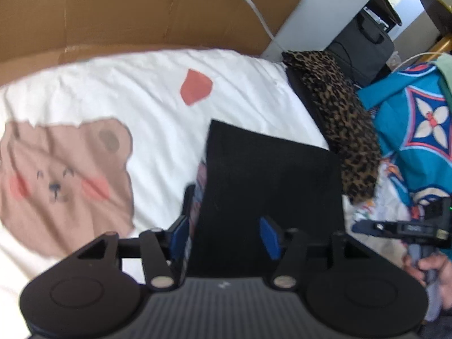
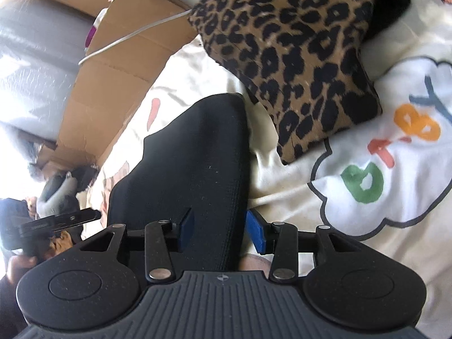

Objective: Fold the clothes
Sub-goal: 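Slide both open grippers onto the edge of the folded clothes stack, then close both grippers on the folded shorts stack edge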

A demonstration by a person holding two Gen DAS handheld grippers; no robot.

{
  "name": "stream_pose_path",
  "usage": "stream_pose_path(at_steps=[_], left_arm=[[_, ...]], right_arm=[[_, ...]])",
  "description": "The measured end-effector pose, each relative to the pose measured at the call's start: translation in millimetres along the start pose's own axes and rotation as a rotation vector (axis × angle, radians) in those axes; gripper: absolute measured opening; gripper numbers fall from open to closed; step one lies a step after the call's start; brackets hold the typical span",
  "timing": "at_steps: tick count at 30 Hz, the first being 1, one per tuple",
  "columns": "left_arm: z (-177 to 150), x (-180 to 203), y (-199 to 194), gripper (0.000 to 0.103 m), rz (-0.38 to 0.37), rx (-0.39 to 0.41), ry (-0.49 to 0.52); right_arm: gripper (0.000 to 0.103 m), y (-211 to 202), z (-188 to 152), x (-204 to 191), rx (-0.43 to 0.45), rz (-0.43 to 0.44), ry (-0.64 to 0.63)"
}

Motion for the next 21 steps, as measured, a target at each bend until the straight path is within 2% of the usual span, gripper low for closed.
stream_pose_path(at_steps=[7,12,17,19,20,21], left_arm=[[-2,-9,26,0.061,-0.042,-0.013,-0.026],[-11,-16,35,0.059,-0.072,-0.024,-0.032],[-13,-24,34,0.043,-0.09,-0.006,-0.031],[-14,-26,33,0.038,-0.1,0.009,-0.033],[-14,-27,33,0.031,-0.109,0.015,-0.037],[-14,-27,32,0.031,-0.12,0.021,-0.041]], right_arm=[[0.048,17,-10,12,-0.065,0.012,0.023],[0.048,25,-12,17,-0.076,0.066,0.066],[0.046,31,-13,19,-0.078,0.139,0.115],[0.038,32,-15,17,-0.076,0.155,0.117],[0.037,31,-16,17,-0.071,0.16,0.123],[0.037,31,-16,16,-0.067,0.164,0.129]])
Point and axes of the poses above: each gripper's, at about its wrist camera, not at the fingertips, and y roughly the way its jaws point, x to its right, z to its top, the point moved 2 cm from there along y, roughly the way its jaws point, and after that the axes turned 2 degrees about z, right-handed, at the moved point
